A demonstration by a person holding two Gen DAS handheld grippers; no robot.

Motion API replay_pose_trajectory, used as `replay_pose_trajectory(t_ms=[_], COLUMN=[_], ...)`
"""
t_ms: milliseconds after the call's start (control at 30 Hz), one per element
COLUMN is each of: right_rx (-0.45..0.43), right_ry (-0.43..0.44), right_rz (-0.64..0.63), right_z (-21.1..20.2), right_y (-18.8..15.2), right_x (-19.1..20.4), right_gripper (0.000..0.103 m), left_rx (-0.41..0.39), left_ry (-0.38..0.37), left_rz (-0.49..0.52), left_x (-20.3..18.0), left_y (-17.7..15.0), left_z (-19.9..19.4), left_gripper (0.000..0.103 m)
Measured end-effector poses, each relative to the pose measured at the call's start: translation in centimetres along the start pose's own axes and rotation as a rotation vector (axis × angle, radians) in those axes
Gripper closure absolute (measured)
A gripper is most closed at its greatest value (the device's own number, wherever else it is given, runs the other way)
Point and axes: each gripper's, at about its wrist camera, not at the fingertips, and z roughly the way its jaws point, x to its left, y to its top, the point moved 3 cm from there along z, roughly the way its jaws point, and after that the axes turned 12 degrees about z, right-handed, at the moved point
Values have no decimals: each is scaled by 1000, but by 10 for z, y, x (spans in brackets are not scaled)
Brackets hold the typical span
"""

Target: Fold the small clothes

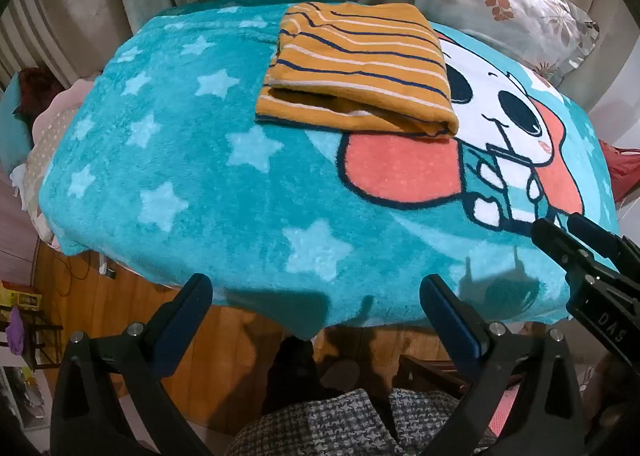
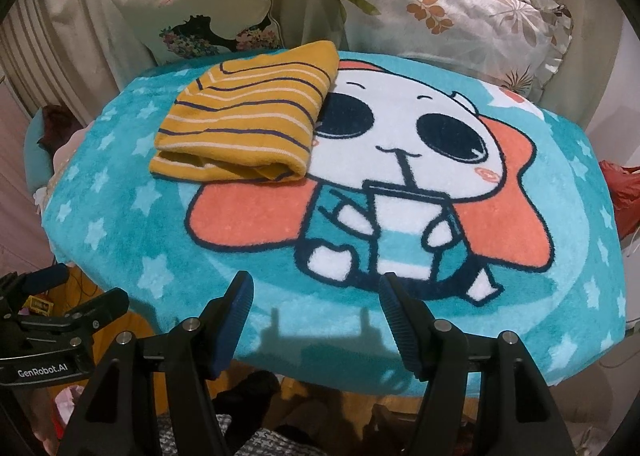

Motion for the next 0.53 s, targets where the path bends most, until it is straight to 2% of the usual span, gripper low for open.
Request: replay_pose_trajectory(t_ms=[300,533], right_rx=[-9,7], right_ry=[-5,-2], right_rz=[8,-2], right_z=[-2,5], right_y=[3,5], right_x=[-10,-15], right_gripper=[33,33], left_rx=[-36,-29], left_ry=[46,43], left_rz=[27,37], left_x=[-10,-11], left_y=[5,6], left_z=[-7,-3], left_gripper=[0,0])
